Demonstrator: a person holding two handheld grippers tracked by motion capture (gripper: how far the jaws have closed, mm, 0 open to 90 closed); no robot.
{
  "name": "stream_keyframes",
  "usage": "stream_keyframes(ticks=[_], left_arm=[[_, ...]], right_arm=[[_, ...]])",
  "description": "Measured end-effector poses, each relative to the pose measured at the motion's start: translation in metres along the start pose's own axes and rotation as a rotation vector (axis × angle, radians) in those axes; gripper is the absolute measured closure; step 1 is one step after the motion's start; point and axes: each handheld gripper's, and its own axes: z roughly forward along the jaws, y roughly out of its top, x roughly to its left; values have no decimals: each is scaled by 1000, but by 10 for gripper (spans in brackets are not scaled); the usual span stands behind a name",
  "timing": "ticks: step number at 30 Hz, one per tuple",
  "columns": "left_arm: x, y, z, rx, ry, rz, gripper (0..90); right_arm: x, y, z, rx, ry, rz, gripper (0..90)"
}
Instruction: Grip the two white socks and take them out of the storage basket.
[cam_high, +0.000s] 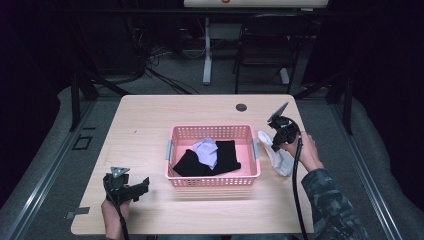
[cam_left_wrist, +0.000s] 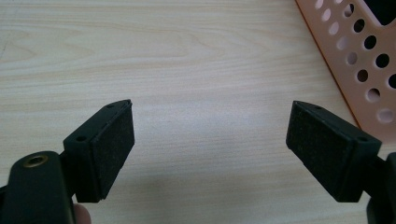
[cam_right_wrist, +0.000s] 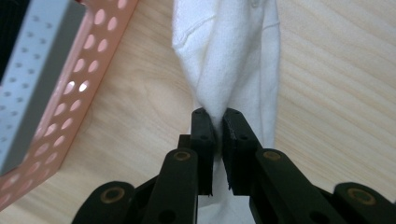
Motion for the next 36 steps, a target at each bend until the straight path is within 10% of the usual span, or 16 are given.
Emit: stream_keyframes(ticks=[13,29,36], left_arm=[[0,0,0,2,-4,5,154],[0,0,-1,1,-6,7,155],[-1,0,-1,1,-5,9,155]], right_arm=[[-2,-3,18,10,20,15,786],[2,-33,-33,-145,86,-31,173],[13,-57,-48,-211,90,-55,119]])
